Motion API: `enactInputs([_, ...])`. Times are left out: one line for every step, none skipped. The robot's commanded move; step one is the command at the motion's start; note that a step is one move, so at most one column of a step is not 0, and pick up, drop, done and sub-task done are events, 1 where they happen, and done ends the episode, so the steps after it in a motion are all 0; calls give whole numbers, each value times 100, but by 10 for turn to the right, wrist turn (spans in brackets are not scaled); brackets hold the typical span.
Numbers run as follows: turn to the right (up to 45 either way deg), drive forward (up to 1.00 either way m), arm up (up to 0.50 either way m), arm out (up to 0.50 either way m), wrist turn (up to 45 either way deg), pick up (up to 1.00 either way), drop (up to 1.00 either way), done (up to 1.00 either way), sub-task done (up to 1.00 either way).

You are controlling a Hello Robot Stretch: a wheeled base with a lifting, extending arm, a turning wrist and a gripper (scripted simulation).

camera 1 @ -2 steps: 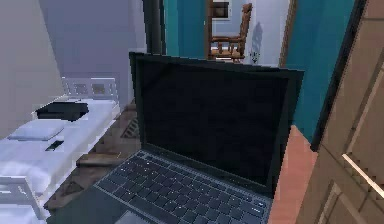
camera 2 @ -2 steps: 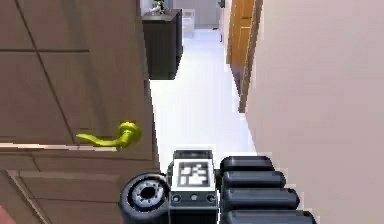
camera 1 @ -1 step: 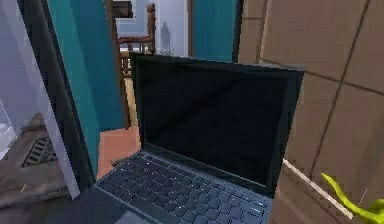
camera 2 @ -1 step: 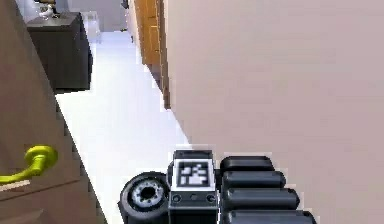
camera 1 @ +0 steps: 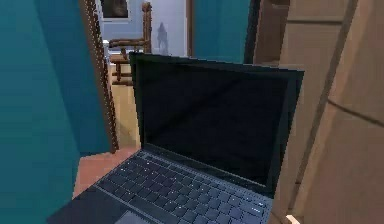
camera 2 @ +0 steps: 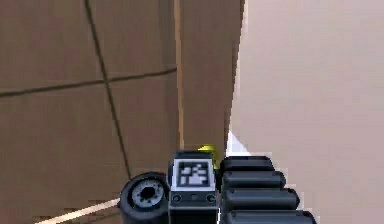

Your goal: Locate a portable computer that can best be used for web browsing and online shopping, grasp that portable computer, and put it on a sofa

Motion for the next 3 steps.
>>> enactInputs([-90, 0, 0, 0, 0, 0, 0, 0, 0])
enactInputs([0, 70, 0, 0, 0, 0, 0, 0, 0])
enactInputs([450, 0, 0, 0, 0, 0, 0, 0, 0])
